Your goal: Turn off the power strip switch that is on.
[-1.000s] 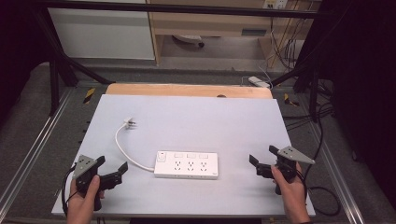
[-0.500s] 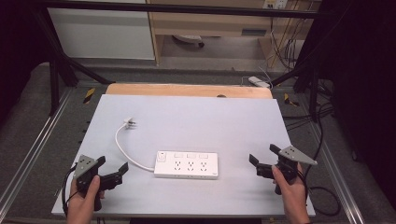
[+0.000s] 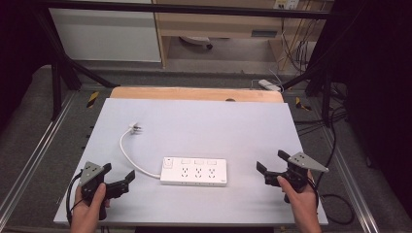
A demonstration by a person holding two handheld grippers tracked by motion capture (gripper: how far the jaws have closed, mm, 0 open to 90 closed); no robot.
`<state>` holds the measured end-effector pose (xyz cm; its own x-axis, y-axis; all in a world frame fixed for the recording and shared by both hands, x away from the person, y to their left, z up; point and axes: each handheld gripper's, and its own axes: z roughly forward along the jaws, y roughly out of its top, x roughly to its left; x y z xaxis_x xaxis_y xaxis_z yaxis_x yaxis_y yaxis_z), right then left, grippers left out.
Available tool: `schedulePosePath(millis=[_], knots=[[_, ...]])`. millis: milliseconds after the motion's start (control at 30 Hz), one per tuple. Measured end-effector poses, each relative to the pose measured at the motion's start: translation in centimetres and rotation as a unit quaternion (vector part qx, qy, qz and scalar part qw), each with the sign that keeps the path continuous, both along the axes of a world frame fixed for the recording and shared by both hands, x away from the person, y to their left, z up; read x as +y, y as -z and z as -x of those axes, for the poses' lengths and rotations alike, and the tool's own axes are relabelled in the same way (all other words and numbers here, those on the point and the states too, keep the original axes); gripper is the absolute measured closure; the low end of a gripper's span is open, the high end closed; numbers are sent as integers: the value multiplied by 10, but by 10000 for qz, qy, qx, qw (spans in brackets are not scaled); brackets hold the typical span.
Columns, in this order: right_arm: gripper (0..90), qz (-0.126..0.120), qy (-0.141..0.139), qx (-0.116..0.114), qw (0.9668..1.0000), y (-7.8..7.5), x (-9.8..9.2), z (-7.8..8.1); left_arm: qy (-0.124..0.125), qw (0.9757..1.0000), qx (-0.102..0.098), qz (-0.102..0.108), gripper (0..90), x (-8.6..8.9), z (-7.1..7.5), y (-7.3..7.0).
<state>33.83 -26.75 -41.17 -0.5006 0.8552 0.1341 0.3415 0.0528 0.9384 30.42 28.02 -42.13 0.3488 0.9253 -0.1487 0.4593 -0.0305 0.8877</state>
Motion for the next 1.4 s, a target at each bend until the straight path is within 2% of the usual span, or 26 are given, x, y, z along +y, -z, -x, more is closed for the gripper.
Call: schedulePosePath(millis=[200, 267, 333, 667, 900, 1067, 1400], knots=[[26, -25, -10, 47, 10000, -7, 5, -1, 52, 10000, 27, -37, 63, -1, -1, 1], [28, 65, -5, 75, 10000, -11, 7, -2, 67, 10000, 32, -40, 64, -1, -1, 1], [29, 44, -53, 80, 9999, -15, 9, -4, 65, 10000, 36, -35, 64, -1, -1, 1], [34, 235, -143, 145, 9995, -35, 22, -16, 102, 9999, 53, -63, 63, -2, -1, 1], [41, 86, -107, 221, 9997, -43, 25, -26, 108, 9999, 83, -84, 64, -3, -2, 1], [41, 119, -141, 274, 9995, -46, 29, -31, 138, 9998, 106, -103, 64, -3, -2, 2], [30, 173, -270, 144, 9994, -57, 38, -34, 168, 9997, 108, -118, 64, -4, -2, 2]])
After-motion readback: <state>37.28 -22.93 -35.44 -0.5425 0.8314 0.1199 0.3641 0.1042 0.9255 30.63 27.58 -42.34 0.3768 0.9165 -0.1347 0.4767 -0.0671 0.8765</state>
